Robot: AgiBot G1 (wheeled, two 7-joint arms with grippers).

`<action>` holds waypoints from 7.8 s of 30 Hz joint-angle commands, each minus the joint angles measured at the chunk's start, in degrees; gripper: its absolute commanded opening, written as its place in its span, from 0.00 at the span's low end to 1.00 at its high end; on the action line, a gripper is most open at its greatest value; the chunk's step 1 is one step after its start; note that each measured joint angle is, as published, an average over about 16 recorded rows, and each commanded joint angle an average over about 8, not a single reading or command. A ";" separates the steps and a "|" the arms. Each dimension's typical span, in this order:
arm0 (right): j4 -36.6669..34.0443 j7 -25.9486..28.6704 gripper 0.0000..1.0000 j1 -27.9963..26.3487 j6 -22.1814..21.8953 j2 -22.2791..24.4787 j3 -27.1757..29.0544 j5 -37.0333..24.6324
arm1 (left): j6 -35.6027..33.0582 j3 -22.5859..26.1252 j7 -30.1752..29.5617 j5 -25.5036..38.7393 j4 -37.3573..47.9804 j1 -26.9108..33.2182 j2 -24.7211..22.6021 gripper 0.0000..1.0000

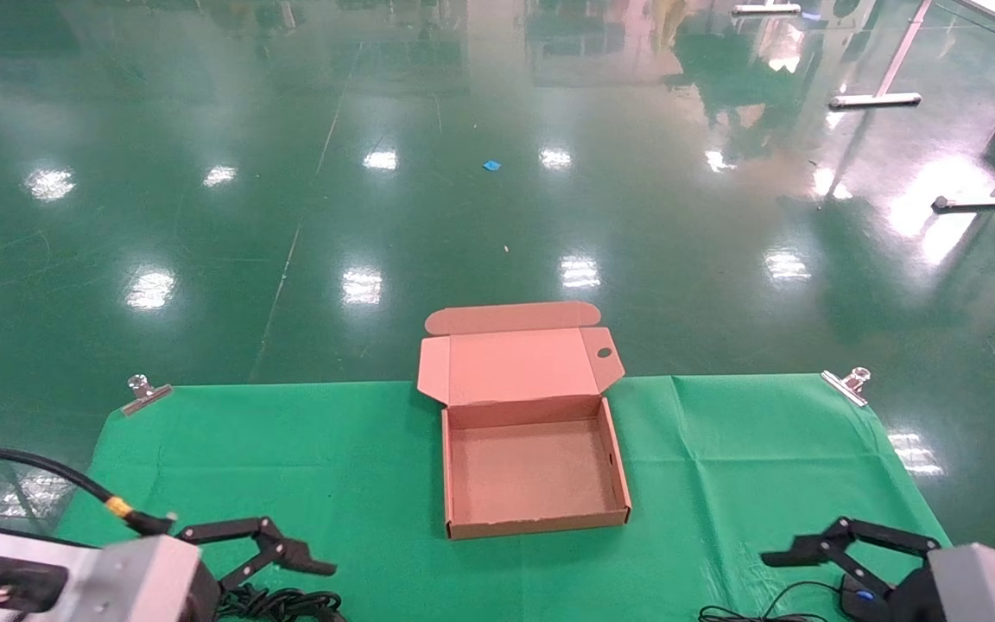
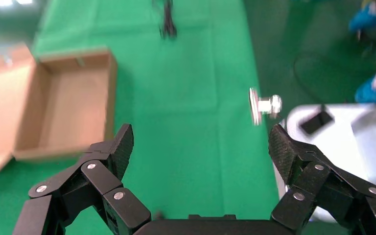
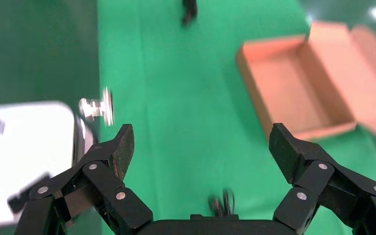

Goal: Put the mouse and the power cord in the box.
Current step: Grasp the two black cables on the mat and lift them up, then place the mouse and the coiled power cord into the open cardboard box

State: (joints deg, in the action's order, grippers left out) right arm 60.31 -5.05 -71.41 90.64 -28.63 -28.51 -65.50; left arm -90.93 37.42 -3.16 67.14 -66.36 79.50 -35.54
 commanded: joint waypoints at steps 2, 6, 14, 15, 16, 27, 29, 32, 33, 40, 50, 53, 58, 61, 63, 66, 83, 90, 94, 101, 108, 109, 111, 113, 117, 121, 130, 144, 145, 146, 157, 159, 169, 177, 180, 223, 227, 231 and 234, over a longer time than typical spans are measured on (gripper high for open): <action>-3.10 -2.75 1.00 -2.45 -0.03 -0.63 -3.10 -3.93 | 0.02 4.06 2.14 3.26 3.24 2.43 -1.13 1.00; -9.59 -7.65 1.00 -6.66 -0.41 -3.35 -7.18 -10.28 | 0.32 8.54 6.16 7.00 11.03 5.07 -4.22 1.00; -25.51 -19.15 1.00 -14.91 -3.62 -11.41 -14.69 -25.08 | 2.30 14.95 15.95 15.34 29.78 10.19 -12.76 1.00; -27.60 -20.53 1.00 -15.66 -4.53 -12.55 -15.47 -26.76 | 3.00 15.54 17.24 16.46 32.19 10.73 -13.93 1.00; -29.61 -21.75 1.00 -16.31 -5.62 -13.64 -16.12 -28.20 | 3.93 16.03 18.43 17.51 34.48 11.22 -15.04 1.00; -45.61 -29.91 1.00 -18.67 -21.63 -24.39 -19.17 -35.89 | 20.75 18.77 26.72 25.16 52.67 13.21 -24.68 1.00; -47.34 -30.84 1.00 -18.84 -22.70 -25.81 -19.15 -35.91 | 22.06 18.89 27.62 25.49 54.57 13.31 -25.62 1.00; -49.55 -32.14 1.00 -19.11 -23.16 -27.55 -19.00 -35.60 | 22.79 18.97 28.94 25.67 56.91 13.49 -26.58 1.00; -50.21 -32.56 1.00 -19.16 -23.15 -28.04 -18.94 -35.48 | 22.82 18.98 29.38 25.68 57.58 13.52 -26.80 1.00; -53.84 -35.16 1.00 -19.25 -23.47 -30.22 -18.83 -35.16 | 22.26 18.86 32.09 25.42 60.90 13.49 -27.73 1.00; -56.89 -37.53 1.00 -19.56 -24.86 -31.98 -19.32 -35.90 | 22.44 19.20 35.17 25.89 63.34 13.04 -28.88 1.00; -57.52 -37.95 1.00 -19.62 -25.15 -32.36 -19.53 -36.22 | 22.14 19.27 35.79 25.98 63.89 12.77 -29.06 1.00; -58.28 -38.43 0.51 -19.77 -25.49 -32.85 -19.78 -36.59 | 21.64 19.26 36.72 25.94 64.42 12.50 -29.28 0.51; -58.66 -38.59 0.13 -19.84 -25.60 -33.05 -19.82 -36.67 | 21.61 19.27 37.18 25.97 64.63 12.46 -29.38 0.13; -58.83 -38.63 0.00 -19.85 -25.66 -33.12 -19.82 -36.68 | 21.64 19.30 37.33 26.00 64.72 12.46 -29.42 0.00; -58.95 -38.66 0.00 -19.87 -25.70 -33.17 -19.81 -36.68 | 21.66 19.31 37.42 26.02 64.77 12.46 -29.44 0.00; -58.58 -38.59 0.00 -19.87 -25.59 -32.99 -19.78 -36.60 | 21.62 19.26 37.14 25.95 64.53 12.45 -29.35 0.00; -58.52 -38.57 0.00 -19.87 -25.56 -32.97 -19.78 -36.58 | 21.60 19.24 37.10 25.90 64.49 12.45 -29.33 0.00; -58.50 -38.55 0.00 -19.86 -25.55 -32.96 -19.78 -36.58 | 21.60 19.23 37.09 25.88 64.47 12.45 -29.32 0.00; -58.46 -38.55 0.00 -19.84 -25.51 -32.93 -19.78 -36.58 | 21.55 19.23 37.07 25.89 64.44 12.45 -29.30 0.00; -58.65 -38.44 0.00 -20.29 -24.54 -32.08 -19.33 -35.93 | 20.56 18.86 36.50 25.34 64.90 12.79 -28.76 0.00; -58.77 -38.35 0.00 -20.47 -24.14 -31.75 -19.17 -35.69 | 20.05 18.69 36.33 25.10 65.03 12.97 -28.54 0.00; -59.07 -38.15 0.00 -21.00 -23.02 -30.76 -18.70 -35.02 | 18.40 18.09 35.94 24.23 65.37 13.48 -27.84 0.00; -59.29 -38.11 0.00 -21.79 -21.63 -29.50 -18.18 -34.28 | 16.19 17.30 35.70 23.07 65.62 14.17 -26.94 0.00; -59.25 -38.36 0.00 -24.55 -18.30 -26.13 -17.00 -32.58 | 10.25 15.00 35.01 19.76 66.27 16.10 -24.50 0.00; -58.75 -38.23 0.00 -28.67 -14.64 -22.34 -15.76 -30.83 | 4.44 12.34 33.36 15.95 67.49 18.59 -22.05 0.00; -57.58 -34.96 0.00 -37.50 -6.70 -16.52 -12.80 -26.60 | -1.08 5.21 25.55 7.12 69.00 22.64 -20.92 0.00; -50.56 -30.16 0.00 -40.10 -10.07 -27.35 -11.31 -24.20 | 0.95 -0.53 7.88 -4.87 49.52 22.47 -17.34 0.00; -50.37 -29.98 0.00 -39.62 -10.73 -28.57 -11.33 -24.16 | 1.43 -0.83 7.21 -5.53 48.40 22.47 -17.20 0.00; -50.25 -29.80 0.00 -39.09 -11.36 -29.80 -11.36 -24.13 | 1.92 -1.15 6.68 -6.14 47.40 22.47 -17.10 0.00; -53.33 -27.64 0.00 -32.25 -18.00 -42.51 -11.57 -23.76 | 4.19 -3.33 4.87 -9.44 41.37 20.69 -14.63 0.00; -54.76 -26.95 0.00 -30.84 -19.53 -44.25 -11.39 -23.45 | 4.08 -3.45 4.66 -9.66 40.80 19.93 -13.79 0.00; -59.27 -24.89 0.00 -25.78 -33.81 -47.80 -11.04 -22.99 | 3.31 -2.98 5.15 -8.75 38.63 18.50 -10.79 0.00; -56.29 -26.01 0.60 -21.96 -38.67 -48.85 -12.13 -24.18 | 2.77 -1.72 6.62 -6.67 38.49 19.70 -11.05 0.00; -55.22 -26.19 0.91 -21.30 -38.60 -48.82 -12.57 -24.48 | 2.61 -1.12 7.18 -5.93 37.73 20.08 -12.04 0.00; -54.72 -39.97 1.00 -41.48 -3.39 -8.14 -13.62 -25.83 | 45.58 28.49 9.32 14.35 34.99 10.67 -44.05 0.90; -54.72 -39.96 1.00 -41.47 -3.59 -8.41 -13.63 -25.87 | 45.61 28.72 9.37 14.38 34.82 10.68 -43.90 1.00; -54.72 -39.94 1.00 -41.18 -4.09 -9.01 -13.57 -25.79 | 45.06 28.04 9.67 14.29 34.78 10.83 -43.58 1.00; -54.31 -39.59 1.00 -40.75 -4.28 -9.23 -13.39 -25.44 | 44.72 27.66 9.80 14.10 34.41 10.81 -43.07 1.00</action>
State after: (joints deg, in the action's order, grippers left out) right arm 7.01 -43.82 -111.49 86.49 -37.65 -41.53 -90.24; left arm -46.54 64.61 6.32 80.79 -32.32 89.91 -78.31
